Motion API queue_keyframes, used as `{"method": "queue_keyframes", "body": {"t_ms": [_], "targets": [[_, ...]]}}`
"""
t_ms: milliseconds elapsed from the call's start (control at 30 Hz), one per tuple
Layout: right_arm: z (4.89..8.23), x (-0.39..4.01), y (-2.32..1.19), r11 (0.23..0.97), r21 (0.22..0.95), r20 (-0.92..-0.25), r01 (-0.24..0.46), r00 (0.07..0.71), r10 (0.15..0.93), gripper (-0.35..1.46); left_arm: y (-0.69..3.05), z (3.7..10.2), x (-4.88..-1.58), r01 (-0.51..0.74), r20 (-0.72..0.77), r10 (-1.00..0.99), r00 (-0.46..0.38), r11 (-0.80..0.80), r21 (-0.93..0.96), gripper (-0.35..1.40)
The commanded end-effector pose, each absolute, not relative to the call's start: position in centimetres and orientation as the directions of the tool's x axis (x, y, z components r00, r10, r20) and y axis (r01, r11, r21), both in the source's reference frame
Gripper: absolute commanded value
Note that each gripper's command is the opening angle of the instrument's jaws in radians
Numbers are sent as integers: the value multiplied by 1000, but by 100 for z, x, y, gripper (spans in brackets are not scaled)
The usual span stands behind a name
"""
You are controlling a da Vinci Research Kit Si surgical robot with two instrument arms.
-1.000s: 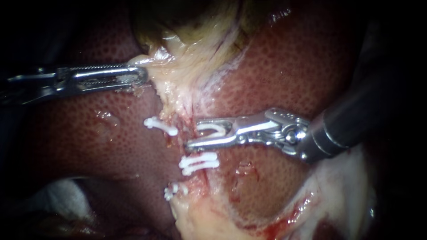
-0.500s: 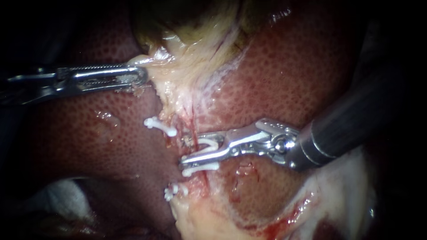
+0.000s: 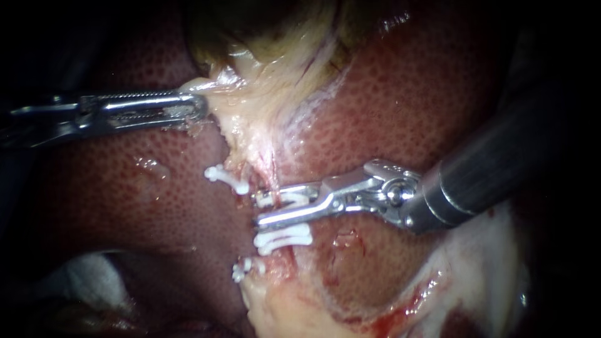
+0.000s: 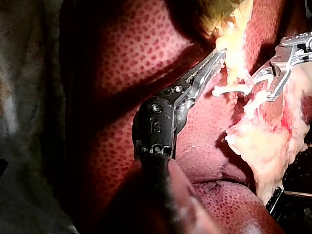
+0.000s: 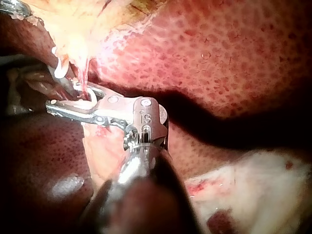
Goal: Clipping third clip right tube
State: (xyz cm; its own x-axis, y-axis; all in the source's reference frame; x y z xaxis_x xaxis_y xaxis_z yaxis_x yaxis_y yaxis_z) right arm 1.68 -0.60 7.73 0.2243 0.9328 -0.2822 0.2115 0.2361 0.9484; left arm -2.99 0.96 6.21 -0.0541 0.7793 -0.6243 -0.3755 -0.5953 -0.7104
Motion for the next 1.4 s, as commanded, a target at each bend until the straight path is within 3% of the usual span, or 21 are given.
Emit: {"method": "queue_keyframes", "body": {"t_ms": [33, 867, 1333, 1400], "targets": [[771, 168, -61, 231, 949, -279, 216, 229, 933, 45, 96, 621, -299, -376, -624, 780, -54, -595, -710, -35], [771, 186, -60, 225, 947, -270, 229, 191, 944, 37, 95, 622, -302, -378, -625, 779, -54, -595, -710, -35], [777, 174, -54, 225, 957, -254, 183, 154, 955, -35, 95, 622, -302, -380, -625, 779, -54, -594, -708, -35], [778, 173, -53, 225, 957, -254, 184, 151, 955, -35, 95, 622, -302, -380, -625, 779, -54, -594, -708, -35]]}}
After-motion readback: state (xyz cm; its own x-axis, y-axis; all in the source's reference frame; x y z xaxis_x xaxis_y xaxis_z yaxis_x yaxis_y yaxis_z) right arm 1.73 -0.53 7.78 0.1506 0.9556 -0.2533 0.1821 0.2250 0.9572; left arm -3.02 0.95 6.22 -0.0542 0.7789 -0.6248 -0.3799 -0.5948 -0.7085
